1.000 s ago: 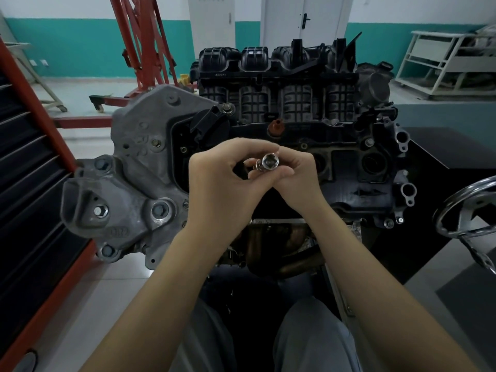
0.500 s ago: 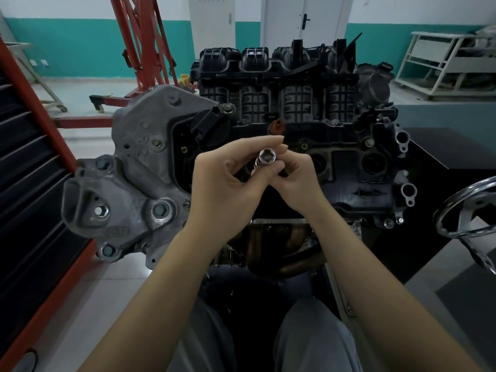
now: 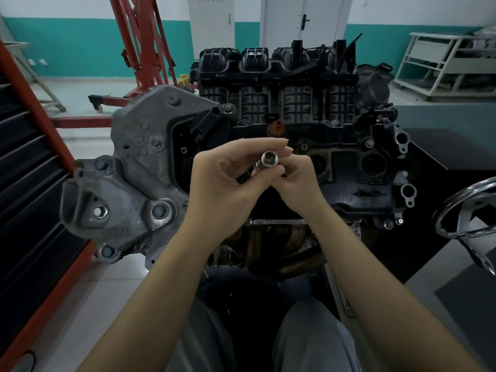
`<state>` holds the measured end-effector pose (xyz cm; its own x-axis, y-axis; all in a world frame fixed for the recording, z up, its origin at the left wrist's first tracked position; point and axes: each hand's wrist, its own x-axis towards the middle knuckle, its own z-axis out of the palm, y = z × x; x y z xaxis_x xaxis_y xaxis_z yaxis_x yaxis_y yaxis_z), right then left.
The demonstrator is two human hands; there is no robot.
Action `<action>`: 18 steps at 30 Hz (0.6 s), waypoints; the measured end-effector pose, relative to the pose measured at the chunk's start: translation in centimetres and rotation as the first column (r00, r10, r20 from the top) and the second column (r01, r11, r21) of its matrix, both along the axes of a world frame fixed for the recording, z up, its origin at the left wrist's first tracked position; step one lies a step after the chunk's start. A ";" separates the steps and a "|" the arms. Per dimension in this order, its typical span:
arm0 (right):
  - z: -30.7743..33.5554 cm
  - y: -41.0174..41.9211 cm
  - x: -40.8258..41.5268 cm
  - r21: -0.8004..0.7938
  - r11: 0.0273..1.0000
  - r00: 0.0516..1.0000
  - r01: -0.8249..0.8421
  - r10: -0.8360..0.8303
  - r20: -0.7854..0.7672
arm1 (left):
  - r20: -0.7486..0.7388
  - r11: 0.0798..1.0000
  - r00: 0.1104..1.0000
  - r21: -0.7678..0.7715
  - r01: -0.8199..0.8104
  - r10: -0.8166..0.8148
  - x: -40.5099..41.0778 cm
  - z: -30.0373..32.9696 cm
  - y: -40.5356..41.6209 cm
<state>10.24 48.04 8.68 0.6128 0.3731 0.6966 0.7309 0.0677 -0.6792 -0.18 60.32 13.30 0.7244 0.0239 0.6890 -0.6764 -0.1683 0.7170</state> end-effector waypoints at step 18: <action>-0.4 0.2 0.2 0.069 0.996 0.996 0.052 -0.046 -0.078 | 0.032 0.993 0.994 0.048 -0.108 0.106 0.2 -0.2 -0.2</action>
<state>10.47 48.25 8.23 0.6815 0.2925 0.6709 0.6808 0.0829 -0.7277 0.05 60.12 13.14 0.6987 0.0654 0.7124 -0.6735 -0.2755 0.6859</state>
